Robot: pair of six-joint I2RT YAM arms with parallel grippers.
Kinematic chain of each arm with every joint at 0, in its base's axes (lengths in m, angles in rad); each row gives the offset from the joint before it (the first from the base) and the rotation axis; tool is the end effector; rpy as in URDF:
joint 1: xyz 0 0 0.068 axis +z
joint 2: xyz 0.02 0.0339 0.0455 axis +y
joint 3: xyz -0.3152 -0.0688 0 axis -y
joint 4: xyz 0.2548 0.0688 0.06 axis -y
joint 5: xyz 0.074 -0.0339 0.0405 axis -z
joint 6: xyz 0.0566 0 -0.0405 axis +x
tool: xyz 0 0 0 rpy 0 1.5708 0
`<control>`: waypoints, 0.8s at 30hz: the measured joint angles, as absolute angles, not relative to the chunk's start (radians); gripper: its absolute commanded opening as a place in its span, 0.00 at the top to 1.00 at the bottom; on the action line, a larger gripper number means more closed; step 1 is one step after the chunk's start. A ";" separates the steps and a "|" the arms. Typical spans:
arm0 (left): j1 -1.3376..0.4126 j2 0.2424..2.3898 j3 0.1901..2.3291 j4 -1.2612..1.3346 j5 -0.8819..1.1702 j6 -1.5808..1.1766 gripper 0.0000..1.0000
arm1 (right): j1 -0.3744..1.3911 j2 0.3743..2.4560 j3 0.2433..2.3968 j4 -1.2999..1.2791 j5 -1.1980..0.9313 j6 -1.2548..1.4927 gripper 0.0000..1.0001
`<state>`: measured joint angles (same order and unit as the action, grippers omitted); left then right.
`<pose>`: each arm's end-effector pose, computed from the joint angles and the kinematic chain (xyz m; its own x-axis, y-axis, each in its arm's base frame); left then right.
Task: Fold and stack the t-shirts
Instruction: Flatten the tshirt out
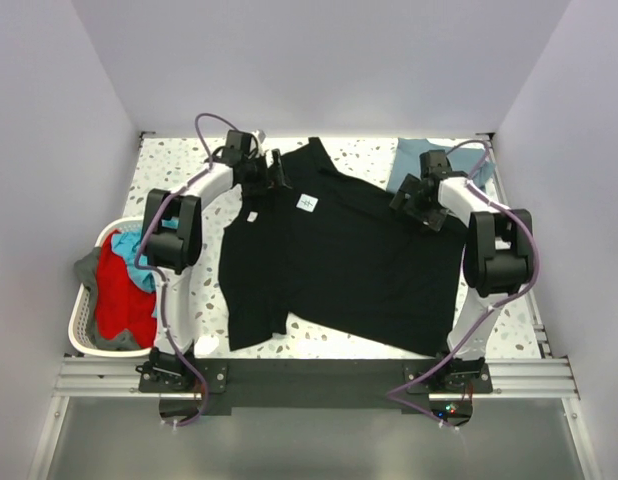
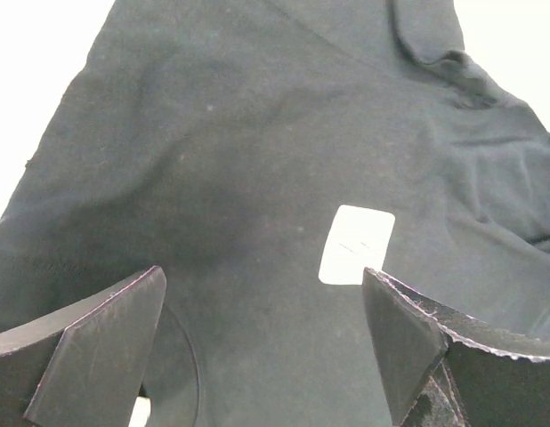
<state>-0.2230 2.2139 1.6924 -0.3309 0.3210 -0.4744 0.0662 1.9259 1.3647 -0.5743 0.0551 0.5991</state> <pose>0.5265 -0.1377 0.1947 -0.8415 -0.2536 -0.4770 0.0314 0.8584 -0.5120 0.4315 0.0255 0.2059 -0.7714 0.5131 -0.3764 0.4748 0.8579 0.1965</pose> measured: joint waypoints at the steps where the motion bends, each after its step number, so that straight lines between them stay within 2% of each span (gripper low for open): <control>1: -0.223 2.201 1.692 -0.340 0.319 -0.469 0.03 | 0.066 1.908 1.362 -0.576 0.047 0.594 0.02; 6: -0.224 2.058 1.651 -0.362 0.305 -0.443 0.03 | 0.076 1.744 1.314 -0.578 0.029 0.574 0.02; 14: -0.242 1.750 1.366 -0.360 0.260 -0.400 0.03 | 0.211 1.557 1.091 -0.541 0.025 0.607 0.03; 24: -0.267 1.689 1.020 -0.366 0.232 -0.402 0.02 | 0.290 1.483 0.829 -0.516 0.010 0.690 0.02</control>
<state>-0.2668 1.6890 1.0199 -0.3656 0.2317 -0.4019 0.2901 1.4830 0.8288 -0.5156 0.0101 0.6903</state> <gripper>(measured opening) 0.973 0.974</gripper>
